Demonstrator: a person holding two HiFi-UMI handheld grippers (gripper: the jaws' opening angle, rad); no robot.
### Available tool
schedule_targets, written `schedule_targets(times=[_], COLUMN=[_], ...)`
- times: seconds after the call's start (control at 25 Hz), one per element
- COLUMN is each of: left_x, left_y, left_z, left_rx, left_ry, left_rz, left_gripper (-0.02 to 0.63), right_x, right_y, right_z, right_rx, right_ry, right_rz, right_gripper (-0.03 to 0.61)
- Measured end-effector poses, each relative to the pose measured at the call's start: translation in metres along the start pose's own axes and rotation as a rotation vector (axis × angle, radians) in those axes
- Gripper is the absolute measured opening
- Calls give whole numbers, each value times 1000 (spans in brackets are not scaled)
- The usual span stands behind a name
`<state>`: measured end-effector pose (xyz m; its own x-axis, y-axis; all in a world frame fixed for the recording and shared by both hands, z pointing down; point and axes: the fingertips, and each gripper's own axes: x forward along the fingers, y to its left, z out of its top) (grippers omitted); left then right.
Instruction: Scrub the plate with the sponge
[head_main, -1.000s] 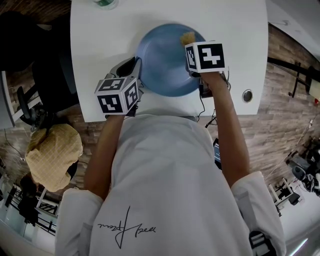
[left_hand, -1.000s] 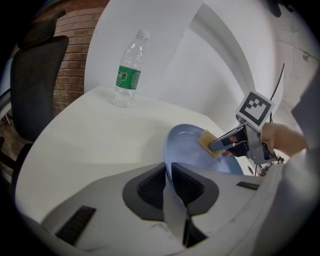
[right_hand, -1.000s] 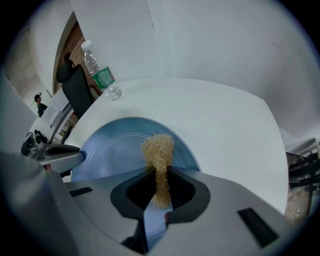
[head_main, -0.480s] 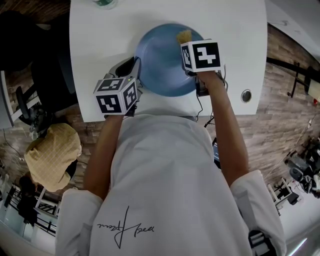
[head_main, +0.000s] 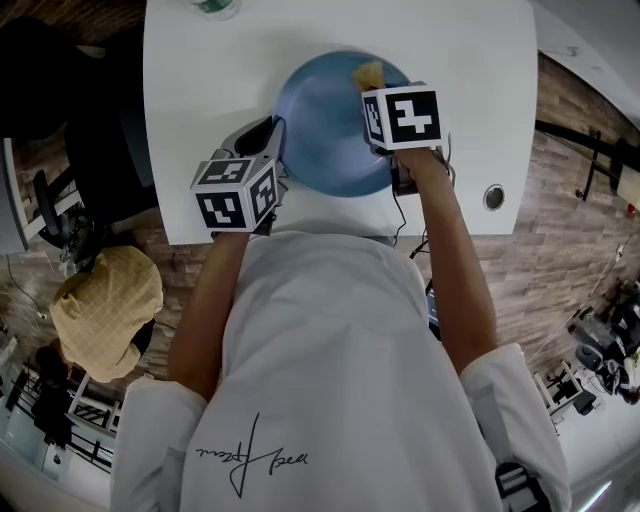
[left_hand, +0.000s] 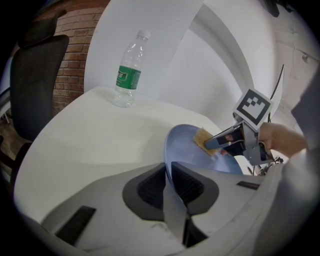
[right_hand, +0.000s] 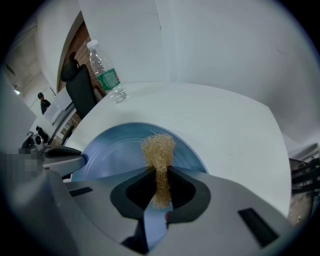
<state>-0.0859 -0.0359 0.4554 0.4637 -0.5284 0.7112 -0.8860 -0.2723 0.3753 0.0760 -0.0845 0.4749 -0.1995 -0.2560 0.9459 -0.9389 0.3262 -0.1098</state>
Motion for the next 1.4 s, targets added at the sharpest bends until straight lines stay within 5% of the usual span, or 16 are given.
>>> schedule_targets(times=[1.4], left_x=[1], left_y=[0], left_z=[1], left_rx=[-37], left_ry=[-4], left_rz=[-14], left_gripper=[41], right_x=[6], right_y=[26], right_z=[17], right_rx=[-86], right_ry=[-39], right_rz=[14], right_gripper=[43])
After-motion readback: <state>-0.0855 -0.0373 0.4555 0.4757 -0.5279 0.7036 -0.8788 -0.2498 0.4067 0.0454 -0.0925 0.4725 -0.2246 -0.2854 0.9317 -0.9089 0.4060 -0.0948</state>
